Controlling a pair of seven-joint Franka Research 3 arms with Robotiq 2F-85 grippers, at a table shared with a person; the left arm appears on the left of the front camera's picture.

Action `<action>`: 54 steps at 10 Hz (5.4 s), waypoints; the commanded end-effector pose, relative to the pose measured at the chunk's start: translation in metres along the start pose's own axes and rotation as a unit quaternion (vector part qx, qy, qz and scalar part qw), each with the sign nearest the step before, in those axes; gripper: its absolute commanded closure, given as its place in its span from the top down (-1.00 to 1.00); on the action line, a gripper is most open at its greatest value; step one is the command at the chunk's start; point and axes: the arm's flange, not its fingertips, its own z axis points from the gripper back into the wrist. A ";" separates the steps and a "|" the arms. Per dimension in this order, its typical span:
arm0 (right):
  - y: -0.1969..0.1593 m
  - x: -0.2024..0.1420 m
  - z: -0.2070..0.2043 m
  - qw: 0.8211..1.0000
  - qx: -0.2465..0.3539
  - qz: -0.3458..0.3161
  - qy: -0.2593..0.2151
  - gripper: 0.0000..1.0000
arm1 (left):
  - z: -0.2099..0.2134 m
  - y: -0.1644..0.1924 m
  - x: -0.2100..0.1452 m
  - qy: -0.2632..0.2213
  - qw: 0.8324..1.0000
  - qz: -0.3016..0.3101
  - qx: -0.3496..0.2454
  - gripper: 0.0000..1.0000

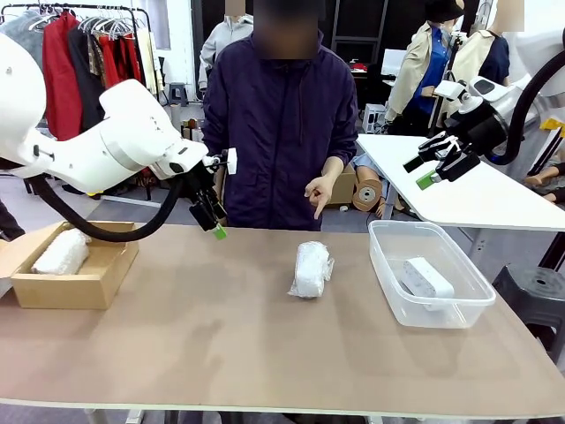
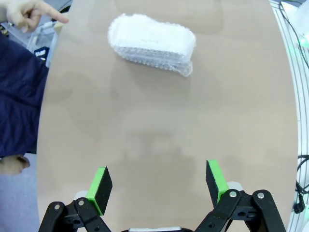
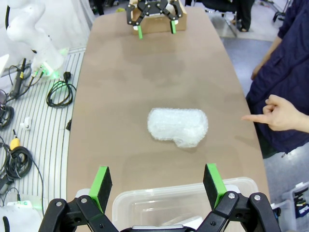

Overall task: Separate and place wrapped and unwrapped clocks.
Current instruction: Pick up the Digital clock indicated by the person.

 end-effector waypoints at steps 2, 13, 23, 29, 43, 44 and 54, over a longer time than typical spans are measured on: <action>0.000 0.001 0.001 1.000 0.001 0.001 -0.001 1.00 | 0.006 -0.003 -0.003 0.002 1.000 0.002 0.003 1.00; 0.000 0.001 0.001 1.000 0.001 0.001 -0.001 1.00 | -0.023 -0.025 0.115 0.037 0.995 0.094 0.001 1.00; 0.000 0.001 0.001 1.000 0.001 0.001 -0.001 1.00 | -0.124 -0.012 0.204 0.069 0.911 0.399 0.077 1.00; 0.000 0.001 0.001 1.000 0.001 0.001 -0.001 1.00 | -0.130 -0.011 0.198 0.067 0.909 0.408 0.051 1.00; 0.000 0.001 0.001 1.000 0.001 0.001 -0.001 1.00 | -0.211 -0.004 0.185 0.127 0.797 0.568 0.162 1.00; 0.000 0.001 0.001 1.000 0.001 0.001 -0.001 1.00 | -0.218 -0.003 0.182 0.126 0.806 0.558 0.150 1.00; 0.000 0.001 0.001 1.000 0.001 0.001 -0.001 1.00 | -0.216 -0.009 0.181 0.116 0.858 0.489 0.110 -1.00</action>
